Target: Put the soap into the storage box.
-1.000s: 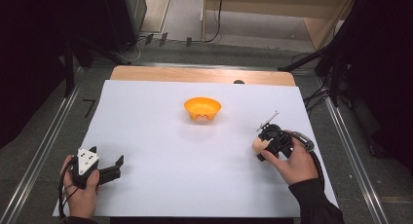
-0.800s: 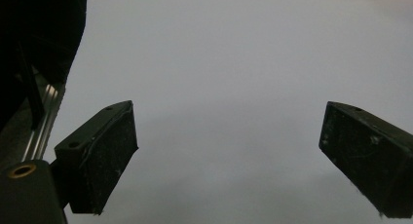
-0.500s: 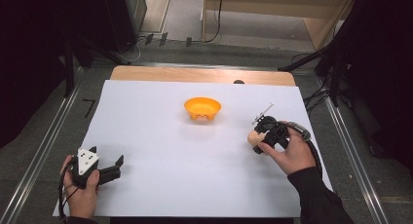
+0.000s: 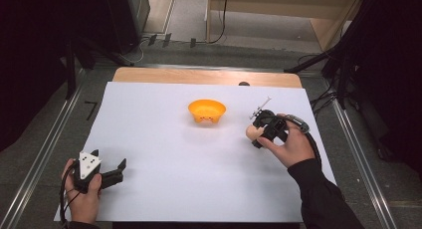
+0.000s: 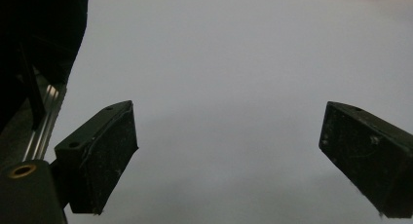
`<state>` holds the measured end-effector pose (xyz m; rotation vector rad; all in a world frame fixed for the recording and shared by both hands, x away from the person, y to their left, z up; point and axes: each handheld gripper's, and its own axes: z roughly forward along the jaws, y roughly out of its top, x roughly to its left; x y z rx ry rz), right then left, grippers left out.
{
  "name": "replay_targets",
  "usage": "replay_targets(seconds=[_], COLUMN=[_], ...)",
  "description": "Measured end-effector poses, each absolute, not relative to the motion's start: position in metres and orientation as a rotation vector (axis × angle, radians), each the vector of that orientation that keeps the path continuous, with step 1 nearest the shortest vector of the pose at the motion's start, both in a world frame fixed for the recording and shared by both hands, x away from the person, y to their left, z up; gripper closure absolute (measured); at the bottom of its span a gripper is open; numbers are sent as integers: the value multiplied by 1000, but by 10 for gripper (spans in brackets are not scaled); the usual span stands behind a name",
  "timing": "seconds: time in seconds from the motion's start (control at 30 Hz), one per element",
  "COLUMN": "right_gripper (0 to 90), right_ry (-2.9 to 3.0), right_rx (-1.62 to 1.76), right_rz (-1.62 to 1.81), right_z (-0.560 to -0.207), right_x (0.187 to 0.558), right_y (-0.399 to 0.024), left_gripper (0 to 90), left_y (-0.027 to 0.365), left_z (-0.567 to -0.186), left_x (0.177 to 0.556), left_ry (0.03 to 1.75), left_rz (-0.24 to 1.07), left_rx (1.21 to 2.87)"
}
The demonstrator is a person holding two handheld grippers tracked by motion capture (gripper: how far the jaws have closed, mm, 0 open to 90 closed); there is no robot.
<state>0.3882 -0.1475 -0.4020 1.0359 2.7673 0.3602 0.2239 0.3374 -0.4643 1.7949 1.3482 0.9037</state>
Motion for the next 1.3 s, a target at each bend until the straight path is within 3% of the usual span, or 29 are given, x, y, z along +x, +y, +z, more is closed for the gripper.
replay_targets(seconds=[1.3], right_gripper=[333], right_ry=[2806], right_rx=[675], right_rz=[434], right_z=[-384], right_x=[426], right_y=[-115], left_gripper=[70], left_y=[338], left_z=[-464], left_x=[224], left_ry=[1346], left_rz=[900], left_rx=[1791])
